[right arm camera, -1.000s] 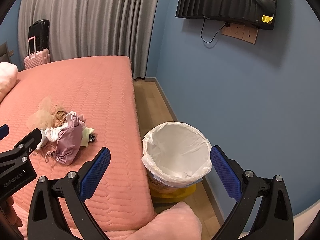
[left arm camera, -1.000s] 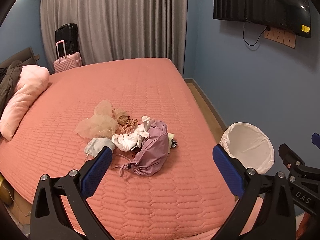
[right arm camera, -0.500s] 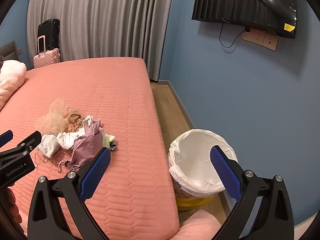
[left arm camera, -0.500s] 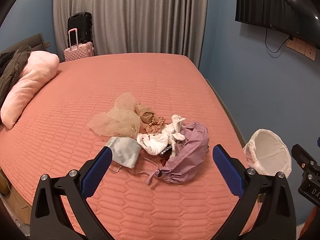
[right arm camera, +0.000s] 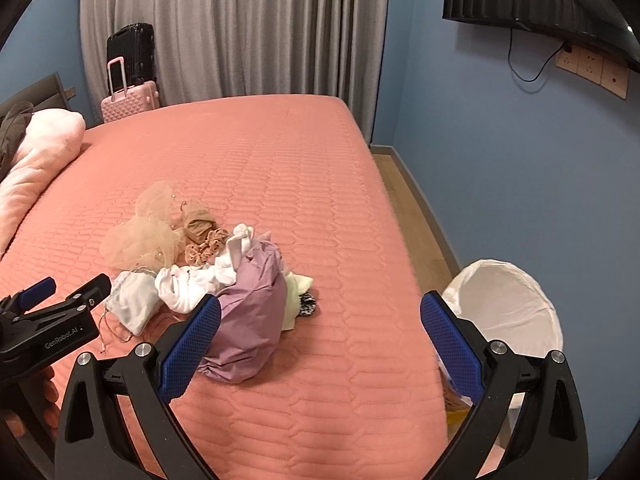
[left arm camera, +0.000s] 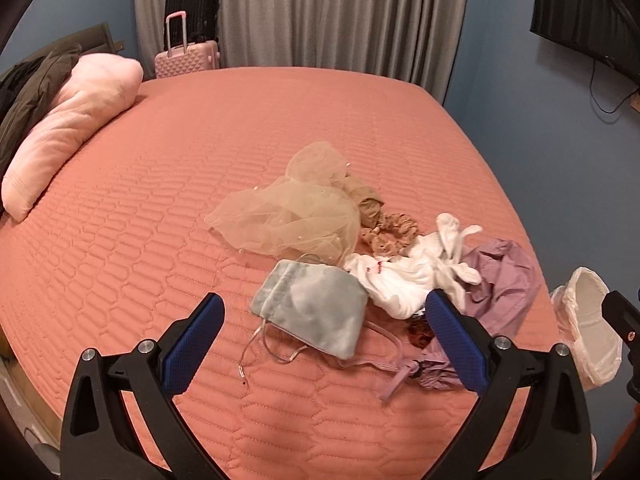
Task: Collect trash
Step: 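Grasp the grey drawstring bag with left tool while right tool grasps lilac pouch, then carry grey bag and lilac pouch with both tools over the wastebasket, then open both tools to drop the bag and pouch into the wastebasket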
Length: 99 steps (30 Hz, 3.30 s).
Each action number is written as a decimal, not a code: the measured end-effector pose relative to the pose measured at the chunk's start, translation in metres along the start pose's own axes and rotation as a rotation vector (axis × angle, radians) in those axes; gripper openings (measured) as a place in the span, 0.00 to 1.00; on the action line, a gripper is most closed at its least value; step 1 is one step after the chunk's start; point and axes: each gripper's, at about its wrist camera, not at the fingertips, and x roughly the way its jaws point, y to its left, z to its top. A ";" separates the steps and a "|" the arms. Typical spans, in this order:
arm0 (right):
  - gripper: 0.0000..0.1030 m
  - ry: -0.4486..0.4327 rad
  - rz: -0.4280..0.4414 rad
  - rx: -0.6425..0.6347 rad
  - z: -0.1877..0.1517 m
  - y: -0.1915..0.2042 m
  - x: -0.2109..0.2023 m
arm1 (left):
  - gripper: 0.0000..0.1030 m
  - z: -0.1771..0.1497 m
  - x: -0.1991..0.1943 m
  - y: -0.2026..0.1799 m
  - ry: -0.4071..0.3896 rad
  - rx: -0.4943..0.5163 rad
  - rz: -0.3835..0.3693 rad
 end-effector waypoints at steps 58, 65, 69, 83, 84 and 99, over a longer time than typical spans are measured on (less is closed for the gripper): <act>0.03 -0.243 0.105 0.136 0.063 -0.130 -0.125 | 0.06 0.082 -0.134 -0.158 -0.084 0.164 -0.582; 0.03 -0.232 0.027 0.182 0.046 -0.183 -0.121 | 0.06 0.065 -0.124 -0.225 -0.033 0.245 -0.636; 0.03 -0.208 -0.009 0.215 0.038 -0.211 -0.111 | 0.06 0.055 -0.113 -0.259 0.000 0.284 -0.673; 0.03 -0.139 -0.076 0.314 0.012 -0.276 -0.072 | 0.36 0.027 -0.072 -0.342 0.089 0.346 -0.713; 0.04 -0.137 -0.078 0.317 0.012 -0.278 -0.070 | 0.47 0.026 -0.072 -0.343 0.078 0.341 -0.706; 0.39 -0.149 -0.093 0.317 0.014 -0.273 -0.058 | 0.61 0.027 -0.074 -0.338 0.014 0.341 -0.625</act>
